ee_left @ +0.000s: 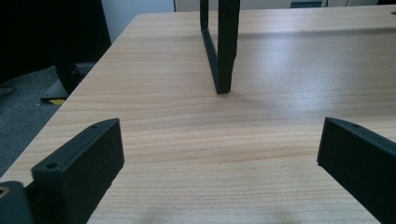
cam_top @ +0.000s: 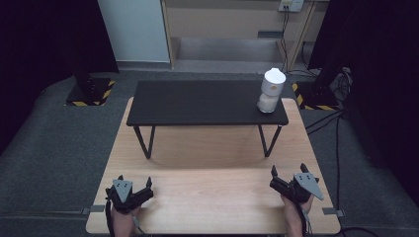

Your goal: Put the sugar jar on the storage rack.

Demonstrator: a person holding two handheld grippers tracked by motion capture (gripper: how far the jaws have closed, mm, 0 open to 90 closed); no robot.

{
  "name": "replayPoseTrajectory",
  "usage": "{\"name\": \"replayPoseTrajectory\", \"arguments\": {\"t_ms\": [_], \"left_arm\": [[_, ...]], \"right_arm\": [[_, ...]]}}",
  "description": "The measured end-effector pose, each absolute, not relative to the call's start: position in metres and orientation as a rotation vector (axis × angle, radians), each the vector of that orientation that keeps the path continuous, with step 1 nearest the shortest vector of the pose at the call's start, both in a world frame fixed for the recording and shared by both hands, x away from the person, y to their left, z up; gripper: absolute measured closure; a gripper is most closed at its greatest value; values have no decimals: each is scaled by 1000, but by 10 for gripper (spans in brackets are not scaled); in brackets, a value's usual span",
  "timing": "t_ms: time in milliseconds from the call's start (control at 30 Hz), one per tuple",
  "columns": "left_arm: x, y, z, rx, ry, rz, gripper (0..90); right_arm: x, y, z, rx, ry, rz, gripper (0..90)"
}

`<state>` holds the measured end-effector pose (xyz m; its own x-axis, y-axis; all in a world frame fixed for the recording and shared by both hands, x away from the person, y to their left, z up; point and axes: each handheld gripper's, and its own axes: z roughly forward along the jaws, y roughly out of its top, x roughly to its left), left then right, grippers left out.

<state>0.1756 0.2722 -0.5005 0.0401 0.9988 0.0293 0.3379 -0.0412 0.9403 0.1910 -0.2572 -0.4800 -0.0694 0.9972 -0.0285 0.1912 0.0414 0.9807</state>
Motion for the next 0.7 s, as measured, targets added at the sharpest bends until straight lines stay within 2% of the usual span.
{"name": "replayPoseTrajectory", "arguments": {"t_ms": [700], "left_arm": [[177,270,-500,1522,1415,1035,0]], "right_arm": [[183,-269,-498,1293,1440,1085,5]]}}
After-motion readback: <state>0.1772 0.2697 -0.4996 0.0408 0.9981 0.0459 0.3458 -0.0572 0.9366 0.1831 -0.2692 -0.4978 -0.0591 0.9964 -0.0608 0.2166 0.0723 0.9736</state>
